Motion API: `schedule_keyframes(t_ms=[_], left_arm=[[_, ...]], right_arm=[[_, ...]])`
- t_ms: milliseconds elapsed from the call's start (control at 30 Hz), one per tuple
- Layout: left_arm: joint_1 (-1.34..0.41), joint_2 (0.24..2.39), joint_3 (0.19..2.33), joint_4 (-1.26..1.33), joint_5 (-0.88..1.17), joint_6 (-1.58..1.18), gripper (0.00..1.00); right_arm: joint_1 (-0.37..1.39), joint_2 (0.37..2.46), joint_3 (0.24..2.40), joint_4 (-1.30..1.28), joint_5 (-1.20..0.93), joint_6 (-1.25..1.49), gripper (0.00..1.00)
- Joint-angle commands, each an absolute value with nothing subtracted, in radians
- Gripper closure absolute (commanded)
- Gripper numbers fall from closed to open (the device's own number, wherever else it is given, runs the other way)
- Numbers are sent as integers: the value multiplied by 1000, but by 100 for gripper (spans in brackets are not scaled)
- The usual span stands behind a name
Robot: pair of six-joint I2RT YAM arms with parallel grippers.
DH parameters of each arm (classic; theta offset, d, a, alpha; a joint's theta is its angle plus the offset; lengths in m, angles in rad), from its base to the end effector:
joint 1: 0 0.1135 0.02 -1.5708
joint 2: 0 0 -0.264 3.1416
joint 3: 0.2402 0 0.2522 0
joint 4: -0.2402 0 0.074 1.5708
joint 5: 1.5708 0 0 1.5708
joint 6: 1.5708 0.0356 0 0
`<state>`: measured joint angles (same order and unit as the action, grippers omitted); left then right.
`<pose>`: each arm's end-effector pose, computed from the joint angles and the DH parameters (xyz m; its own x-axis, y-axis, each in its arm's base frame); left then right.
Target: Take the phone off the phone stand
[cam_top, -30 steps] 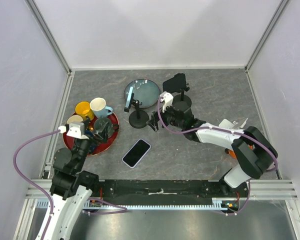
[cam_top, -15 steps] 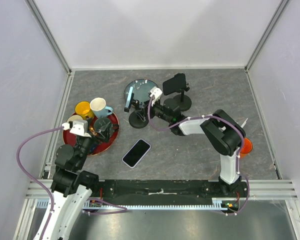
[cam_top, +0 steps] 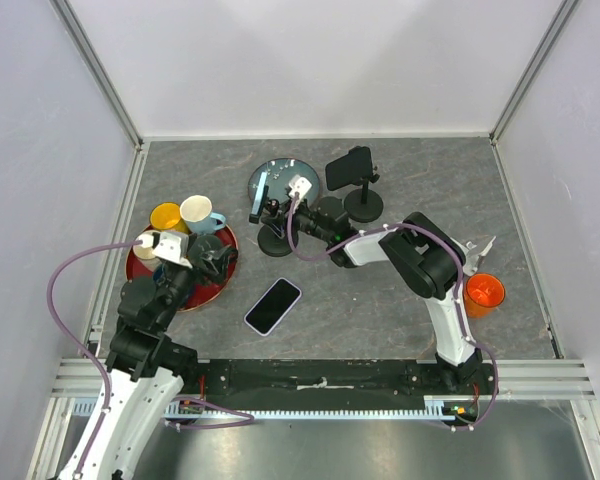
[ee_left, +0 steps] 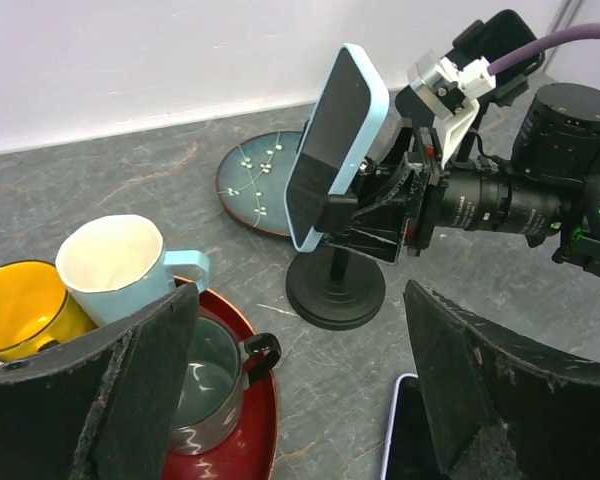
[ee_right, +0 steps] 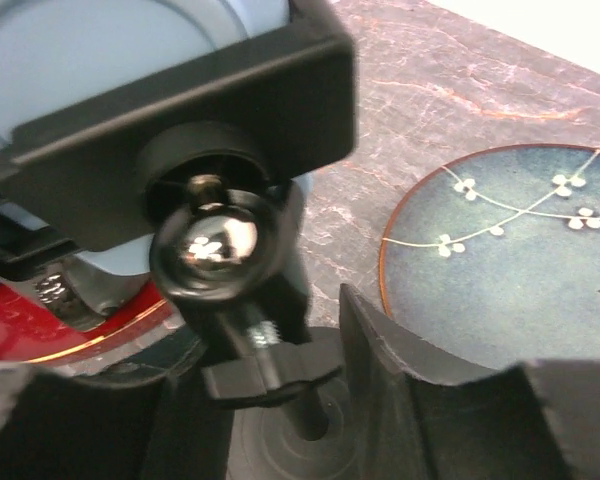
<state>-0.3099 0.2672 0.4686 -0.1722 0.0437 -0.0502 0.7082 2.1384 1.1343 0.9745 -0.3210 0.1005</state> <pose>0.0975 -0.0329 0.2942 0.0104 -0.0560 -0.9984 0.3472 0.9365 -0.0489 0.3358 0.3024 0.1585 -0.1083 0.0326 -0.9936 -0.8502 0.5149 0.1096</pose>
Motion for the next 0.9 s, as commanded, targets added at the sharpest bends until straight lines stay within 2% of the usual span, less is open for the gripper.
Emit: schedule_keyframes(t_ms=[0, 33, 67, 167, 300, 333, 367, 633, 867], left_arm=[[-308, 307, 509, -107, 153, -15, 10], [-308, 314, 511, -101, 169, -20, 10], [-308, 336, 518, -98, 193, -24, 10], [-308, 374, 535, -89, 247, -37, 10], [-308, 467, 572, -91, 308, -48, 9], [-308, 485, 580, -94, 322, -54, 2], [-308, 506, 603, -97, 345, -58, 0], [-339, 724, 739, -109, 486, -112, 0], [-543, 896, 882, -132, 289, -101, 0]], right_arm=[[706, 2126, 1141, 1040, -356, 87, 57], [706, 2119, 1135, 1040, -356, 84, 64], [706, 2103, 1118, 1040, -356, 74, 75], [704, 2068, 1082, 1042, -339, 54, 90], [692, 1997, 1010, 1042, -313, 23, 100], [686, 1979, 991, 1042, -307, 15, 100], [683, 1939, 950, 1040, -298, 8, 100], [644, 1749, 706, 1048, -247, 8, 100], [644, 1629, 468, 1176, -195, 118, 100]])
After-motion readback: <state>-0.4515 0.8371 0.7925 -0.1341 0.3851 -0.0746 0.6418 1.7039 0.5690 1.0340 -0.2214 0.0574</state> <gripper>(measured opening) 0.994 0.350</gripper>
